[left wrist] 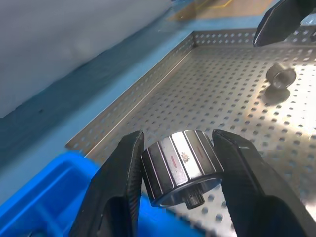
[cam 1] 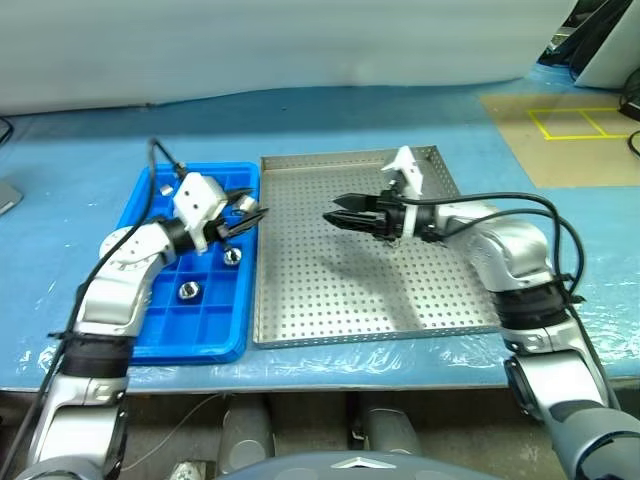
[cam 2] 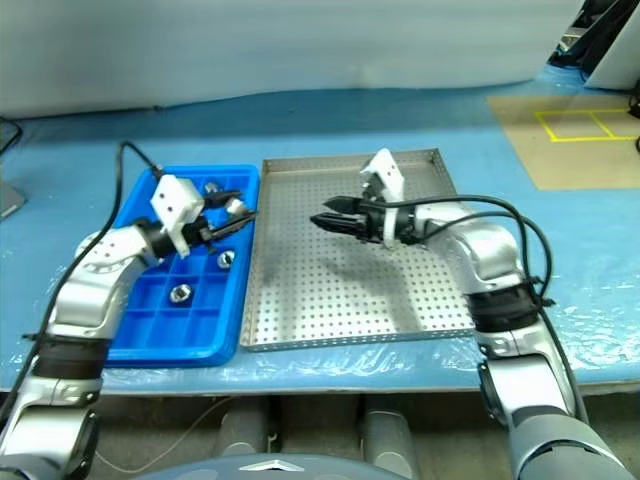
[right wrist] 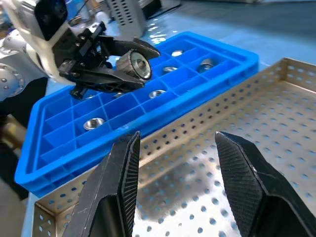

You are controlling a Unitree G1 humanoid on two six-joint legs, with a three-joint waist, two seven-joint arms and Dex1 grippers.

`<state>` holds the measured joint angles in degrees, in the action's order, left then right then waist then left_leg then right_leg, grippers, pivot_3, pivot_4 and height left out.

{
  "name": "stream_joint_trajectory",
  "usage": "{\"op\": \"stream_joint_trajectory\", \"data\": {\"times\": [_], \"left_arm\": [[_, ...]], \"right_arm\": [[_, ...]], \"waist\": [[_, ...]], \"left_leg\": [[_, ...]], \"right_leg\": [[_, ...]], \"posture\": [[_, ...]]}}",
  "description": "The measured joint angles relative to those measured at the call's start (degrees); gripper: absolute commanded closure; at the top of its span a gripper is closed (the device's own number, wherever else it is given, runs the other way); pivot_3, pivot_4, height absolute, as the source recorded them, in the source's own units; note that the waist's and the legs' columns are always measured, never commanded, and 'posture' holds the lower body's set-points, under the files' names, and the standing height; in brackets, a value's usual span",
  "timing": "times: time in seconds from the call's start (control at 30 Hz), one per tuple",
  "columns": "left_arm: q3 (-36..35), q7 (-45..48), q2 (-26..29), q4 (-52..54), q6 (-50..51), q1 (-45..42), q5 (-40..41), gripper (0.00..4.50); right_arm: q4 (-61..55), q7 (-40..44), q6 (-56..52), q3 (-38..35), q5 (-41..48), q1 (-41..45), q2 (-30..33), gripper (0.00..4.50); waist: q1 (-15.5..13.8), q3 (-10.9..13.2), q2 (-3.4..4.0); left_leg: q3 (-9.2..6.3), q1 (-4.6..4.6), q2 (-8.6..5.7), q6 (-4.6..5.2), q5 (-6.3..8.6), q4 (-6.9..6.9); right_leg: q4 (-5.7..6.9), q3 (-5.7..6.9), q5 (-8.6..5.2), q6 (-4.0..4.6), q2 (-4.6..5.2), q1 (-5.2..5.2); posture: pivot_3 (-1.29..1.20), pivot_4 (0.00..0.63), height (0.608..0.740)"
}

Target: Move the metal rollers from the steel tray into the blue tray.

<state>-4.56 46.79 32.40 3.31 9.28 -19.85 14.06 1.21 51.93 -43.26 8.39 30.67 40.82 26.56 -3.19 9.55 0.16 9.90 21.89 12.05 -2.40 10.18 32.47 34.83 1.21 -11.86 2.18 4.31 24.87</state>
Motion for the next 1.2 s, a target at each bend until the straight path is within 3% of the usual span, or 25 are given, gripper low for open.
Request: {"op": "stream_joint_trajectory", "data": {"times": [0.2, 0.4, 0.67, 0.9, 1.2], "left_arm": [[-8.52, -3.16, 4.97, 5.87, 2.89, 10.43, 1.06, 2.62], [-18.16, -1.58, 8.31, 19.43, 10.07, 25.96, 8.04, 2.62], [-30.36, -2.87, 8.05, 29.05, 14.65, 39.16, 11.86, 2.62], [-30.37, -7.41, 4.92, 31.48, 15.73, 43.37, 10.01, 2.62], [-22.74, -8.4, 3.71, 28.22, 15.44, 43.86, 6.33, 2.62]], "right_arm": [[5.64, 4.1, 2.7, 2.29, -1.87, 2.91, -3.17, 2.02], [8.32, 7.19, 4.3, 3.53, -3.3, 5.4, -5.7, 2.02], [14.16, 12.94, 7.91, 7.27, -6.15, 8.27, -11.58, 2.02], [16.73, 15.3, 10.42, 8.09, -7.48, 9.94, -15.19, 2.02], [16.9, 15.25, 10.56, 7.96, -8.76, 9.67, -14.36, 2.02]], "waist": [[-1.73, 0.01, -0.05], [-3.02, 0.08, -0.22], [-5.6, 0.1, -0.27], [-7.65, 0.1, -0.29], [-8.44, 0.09, -0.3]], "left_leg": [[-0.04, 0.17, 0.07, -0.03, -0.01, -0.01], [-0.05, 0.2, 0.15, -0.08, 0.03, -0.06], [-0.1, 0.11, 0.31, -0.09, 0.04, -0.22], [-0.1, 0.16, 0.41, -0.08, 0.05, -0.27], [-0.11, 0.09, 0.39, -0.15, 0.02, -0.28]], "right_leg": [[0.03, 0.13, -0.04, 0.07, -0.01, 0.17], [0.03, 0.21, -0.09, 0.14, -0.01, 0.18], [0.04, 0.24, -0.13, 0.2, -0.08, 0.19], [-0.03, 0.25, -0.15, 0.21, -0.09, 0.21], [0.04, 0.22, -0.15, 0.2, -0.14, 0.21]], "posture": [[0.22, 0.15, 0.74], [0.34, 0.15, 0.74], [0.44, 0.15, 0.74], [0.44, 0.15, 0.74], [0.38, 0.15, 0.74]]}}
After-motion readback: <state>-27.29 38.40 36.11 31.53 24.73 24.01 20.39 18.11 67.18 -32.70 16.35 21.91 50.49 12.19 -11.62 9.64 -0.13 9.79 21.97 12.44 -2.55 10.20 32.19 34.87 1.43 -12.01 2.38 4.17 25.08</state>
